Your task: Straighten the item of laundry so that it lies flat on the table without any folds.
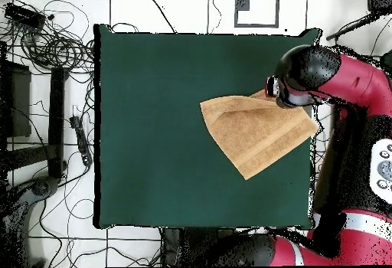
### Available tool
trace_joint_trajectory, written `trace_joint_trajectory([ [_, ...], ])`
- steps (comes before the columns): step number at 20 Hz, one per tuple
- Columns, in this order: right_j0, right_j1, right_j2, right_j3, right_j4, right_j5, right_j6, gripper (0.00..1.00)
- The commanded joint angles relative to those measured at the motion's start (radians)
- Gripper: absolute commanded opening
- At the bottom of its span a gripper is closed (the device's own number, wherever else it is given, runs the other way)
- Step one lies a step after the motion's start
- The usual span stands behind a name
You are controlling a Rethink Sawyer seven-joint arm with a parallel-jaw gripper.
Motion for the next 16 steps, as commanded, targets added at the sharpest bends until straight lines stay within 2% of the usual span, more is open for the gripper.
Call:
trace_joint_trajectory([
  [1,0.027,-0.012,0.052,0.000,0.018,0.119,0.066,1.00],
  [6,-0.001,-0.004,0.067,0.113,-0.008,-0.012,0.013,1.00],
  [16,-0.046,0.135,0.094,0.103,-0.035,-0.134,-0.004,1.00],
])
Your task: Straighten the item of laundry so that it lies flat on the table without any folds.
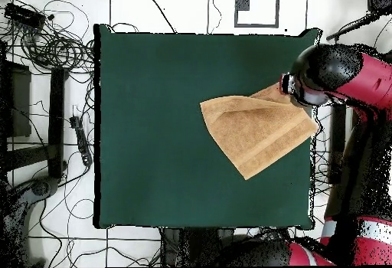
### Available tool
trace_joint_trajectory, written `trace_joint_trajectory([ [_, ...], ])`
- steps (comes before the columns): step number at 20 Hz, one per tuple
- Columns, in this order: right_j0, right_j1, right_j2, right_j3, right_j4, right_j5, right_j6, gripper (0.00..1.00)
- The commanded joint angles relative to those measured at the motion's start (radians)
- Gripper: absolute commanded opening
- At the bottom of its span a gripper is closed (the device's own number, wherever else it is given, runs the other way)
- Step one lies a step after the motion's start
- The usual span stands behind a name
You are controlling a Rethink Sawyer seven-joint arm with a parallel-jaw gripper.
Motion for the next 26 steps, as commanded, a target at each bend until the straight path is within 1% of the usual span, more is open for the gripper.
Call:
trace_joint_trajectory([
  [1,-0.016,0.148,0.096,0.130,-0.026,-0.126,0.000,1.00],
  [5,-0.044,0.179,0.111,0.154,-0.019,-0.199,0.000,1.00],
  [10,-0.061,0.178,0.118,0.202,-0.012,-0.266,0.009,1.00],
  [14,-0.051,0.167,0.113,0.213,-0.018,-0.269,0.002,1.00],
  [21,-0.010,0.142,0.074,0.221,-0.030,-0.263,0.054,1.00],
  [26,0.009,0.142,0.062,0.218,-0.030,-0.271,0.087,1.00],
])
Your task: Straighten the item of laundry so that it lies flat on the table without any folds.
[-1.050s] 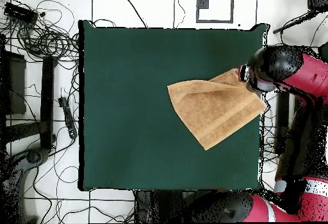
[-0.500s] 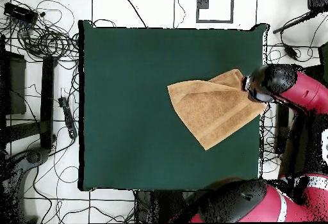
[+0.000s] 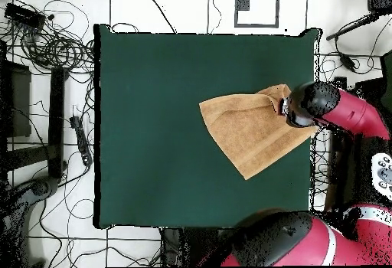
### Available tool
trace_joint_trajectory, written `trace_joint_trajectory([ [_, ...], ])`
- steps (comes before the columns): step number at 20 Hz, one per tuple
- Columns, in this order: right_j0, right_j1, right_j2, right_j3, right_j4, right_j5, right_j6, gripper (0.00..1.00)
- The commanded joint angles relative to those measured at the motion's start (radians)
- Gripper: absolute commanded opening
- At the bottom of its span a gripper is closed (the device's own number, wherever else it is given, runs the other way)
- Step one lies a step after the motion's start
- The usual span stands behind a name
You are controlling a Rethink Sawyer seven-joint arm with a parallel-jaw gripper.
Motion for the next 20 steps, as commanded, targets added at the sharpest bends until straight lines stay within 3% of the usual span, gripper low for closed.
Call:
trace_joint_trajectory([
  [1,0.088,-0.013,0.061,0.116,-0.016,-0.032,0.086,1.00],
  [20,0.116,0.055,0.100,-0.146,0.005,0.214,-0.022,1.00],
])
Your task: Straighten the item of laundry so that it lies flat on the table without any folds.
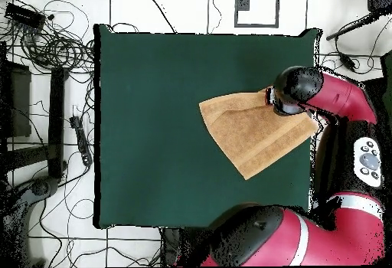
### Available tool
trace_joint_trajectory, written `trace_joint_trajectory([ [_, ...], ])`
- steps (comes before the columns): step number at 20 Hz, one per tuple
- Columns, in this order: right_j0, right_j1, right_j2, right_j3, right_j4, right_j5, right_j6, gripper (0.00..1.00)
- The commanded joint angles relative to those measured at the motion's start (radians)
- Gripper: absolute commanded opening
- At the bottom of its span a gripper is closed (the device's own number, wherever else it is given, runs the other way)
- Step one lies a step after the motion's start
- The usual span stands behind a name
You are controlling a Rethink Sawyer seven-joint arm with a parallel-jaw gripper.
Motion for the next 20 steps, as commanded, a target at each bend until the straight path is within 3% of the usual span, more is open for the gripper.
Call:
trace_joint_trajectory([
  [1,0.042,0.049,0.105,-0.067,0.008,0.134,-0.030,1.00],
  [20,0.039,0.110,0.126,-0.122,0.029,0.087,-0.013,1.00],
])
